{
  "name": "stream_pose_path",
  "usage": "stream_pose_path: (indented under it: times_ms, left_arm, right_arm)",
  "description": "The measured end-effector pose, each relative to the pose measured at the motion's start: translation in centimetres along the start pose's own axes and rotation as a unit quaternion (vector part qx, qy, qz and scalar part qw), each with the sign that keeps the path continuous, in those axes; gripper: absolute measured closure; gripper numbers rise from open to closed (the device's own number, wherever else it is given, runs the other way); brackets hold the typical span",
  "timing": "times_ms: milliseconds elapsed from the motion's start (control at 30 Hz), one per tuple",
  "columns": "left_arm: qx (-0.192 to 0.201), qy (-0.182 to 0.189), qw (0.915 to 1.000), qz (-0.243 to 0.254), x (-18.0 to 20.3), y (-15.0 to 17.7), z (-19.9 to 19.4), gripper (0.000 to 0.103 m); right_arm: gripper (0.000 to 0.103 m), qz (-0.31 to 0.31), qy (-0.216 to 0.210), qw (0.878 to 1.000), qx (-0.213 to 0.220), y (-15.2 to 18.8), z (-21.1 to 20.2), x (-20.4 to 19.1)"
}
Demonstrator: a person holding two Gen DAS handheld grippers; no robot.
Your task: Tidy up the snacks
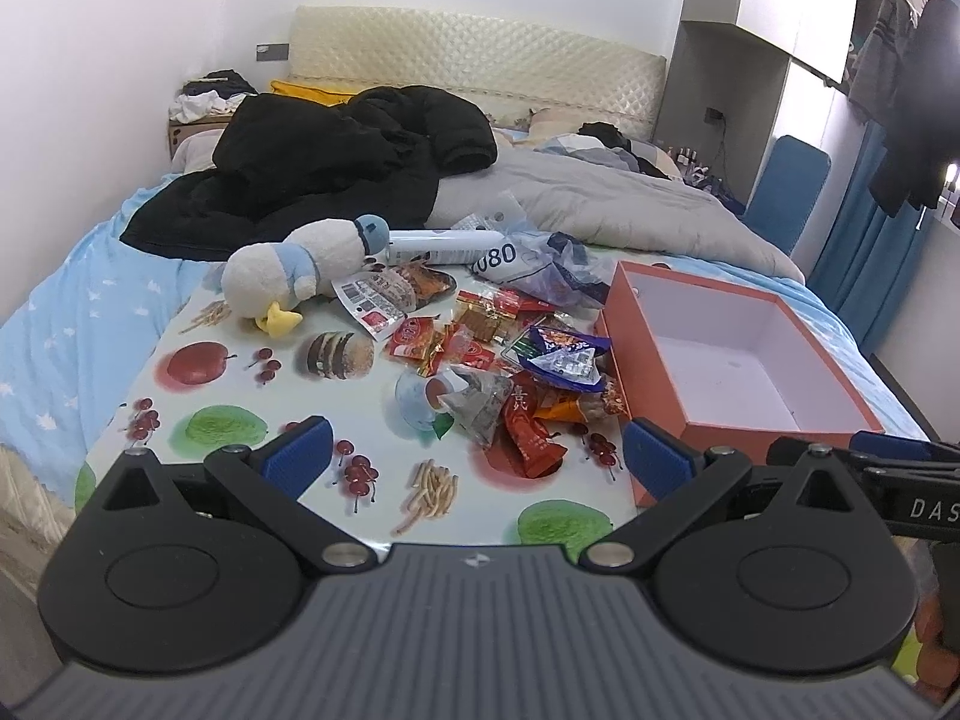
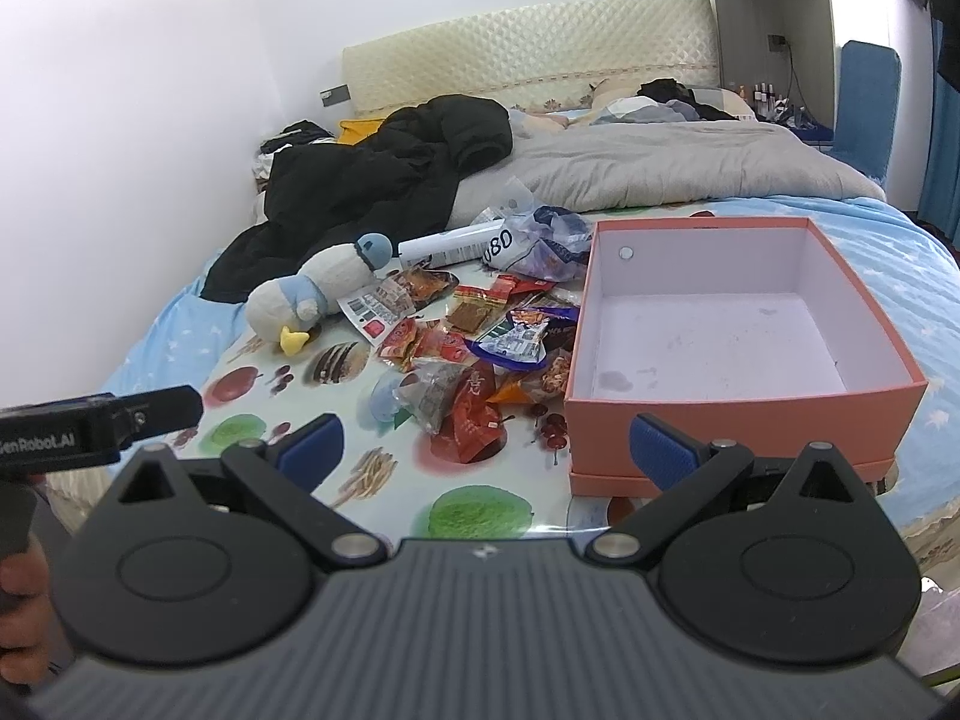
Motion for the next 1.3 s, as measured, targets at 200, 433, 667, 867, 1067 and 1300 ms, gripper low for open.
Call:
stream_pose_path:
  times_ms: [200,433,667,867,1067,1300]
  left_arm:
    - [-0.001,0.000,1.0000,0.000,0.1,0.0,0.1,0.000]
    - [-0.001,0.000,1.0000,0.000,0.1,0.1,0.2,0.000]
    - [-0.003,0.007,1.0000,-0.005,0.6,0.1,1.5,0.000]
    - [-0.007,0.016,0.9998,-0.001,0.5,0.0,2.5,0.000]
    - [-0.007,0.011,0.9999,0.011,0.3,-1.1,4.7,0.000]
    - [-0.044,0.022,0.9986,0.017,-0.3,-1.5,9.2,0.000]
  right_arm:
    - [0.000,0.000,0.001,1.000,-0.002,0.0,0.2,0.0]
    - [0.000,0.002,0.002,1.000,-0.007,0.3,0.4,0.1]
    - [0.000,0.006,-0.001,1.000,-0.009,0.5,0.7,0.2]
    - [0.000,0.010,0.003,1.000,-0.018,0.9,1.3,0.6]
    - [0.000,0.004,0.015,0.999,-0.034,1.4,2.8,1.0]
    - [0.000,0.010,0.011,0.999,-0.043,1.4,4.9,1.1]
Point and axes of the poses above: each gripper's, at about its wrist camera, not at the fingertips, and z roughly the way its jaws point, x to its right, y to its underside, the point moved 2 cm from there along z, roughly the way its jaws point, and after that the axes turned 1 degree about z, right-handed, at the moved point
